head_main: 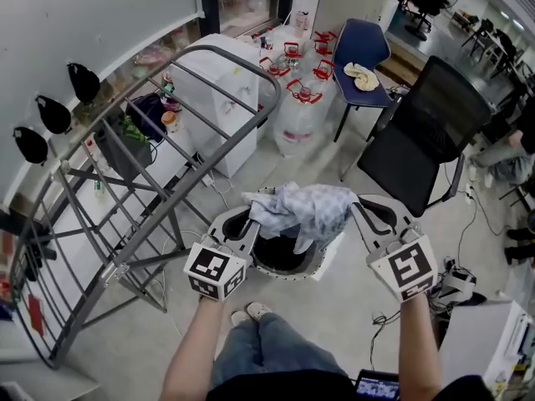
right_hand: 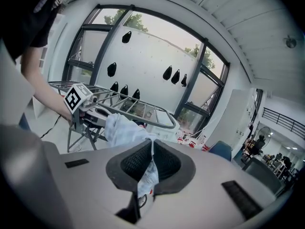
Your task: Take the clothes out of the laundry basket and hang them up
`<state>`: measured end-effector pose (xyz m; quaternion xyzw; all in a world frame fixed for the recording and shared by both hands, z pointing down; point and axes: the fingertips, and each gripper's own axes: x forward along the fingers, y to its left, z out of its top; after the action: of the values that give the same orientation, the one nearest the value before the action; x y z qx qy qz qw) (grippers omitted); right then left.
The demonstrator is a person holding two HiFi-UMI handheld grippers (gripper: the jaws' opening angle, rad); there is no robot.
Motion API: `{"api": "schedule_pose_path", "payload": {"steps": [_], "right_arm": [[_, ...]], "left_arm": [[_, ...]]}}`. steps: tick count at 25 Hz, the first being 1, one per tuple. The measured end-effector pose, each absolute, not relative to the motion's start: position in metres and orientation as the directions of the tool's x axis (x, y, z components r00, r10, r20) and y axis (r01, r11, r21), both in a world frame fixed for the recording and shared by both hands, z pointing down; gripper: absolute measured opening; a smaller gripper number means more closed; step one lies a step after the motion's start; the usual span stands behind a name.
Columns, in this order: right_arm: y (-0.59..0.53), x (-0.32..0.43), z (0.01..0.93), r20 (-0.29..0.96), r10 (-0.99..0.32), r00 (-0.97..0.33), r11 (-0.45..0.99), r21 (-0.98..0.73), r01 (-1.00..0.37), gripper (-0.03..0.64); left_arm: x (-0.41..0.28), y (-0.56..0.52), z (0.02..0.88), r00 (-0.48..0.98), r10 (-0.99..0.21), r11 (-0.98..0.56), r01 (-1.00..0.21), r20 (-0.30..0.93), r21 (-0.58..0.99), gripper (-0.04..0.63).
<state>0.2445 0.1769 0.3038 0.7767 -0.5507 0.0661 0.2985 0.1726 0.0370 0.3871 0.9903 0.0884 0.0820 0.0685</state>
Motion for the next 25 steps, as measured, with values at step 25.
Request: {"api": "schedule_pose_path", "payload": {"steps": [25], "right_arm": [[0.08, 0.184, 0.255, 0.301, -0.935, 0.186, -0.053, 0.401, -0.915, 0.014]], "left_arm": [[0.068, -0.048, 0.264, 0.988, -0.114, -0.993, -0.117, 0.102, 0.024, 0.031]]}}
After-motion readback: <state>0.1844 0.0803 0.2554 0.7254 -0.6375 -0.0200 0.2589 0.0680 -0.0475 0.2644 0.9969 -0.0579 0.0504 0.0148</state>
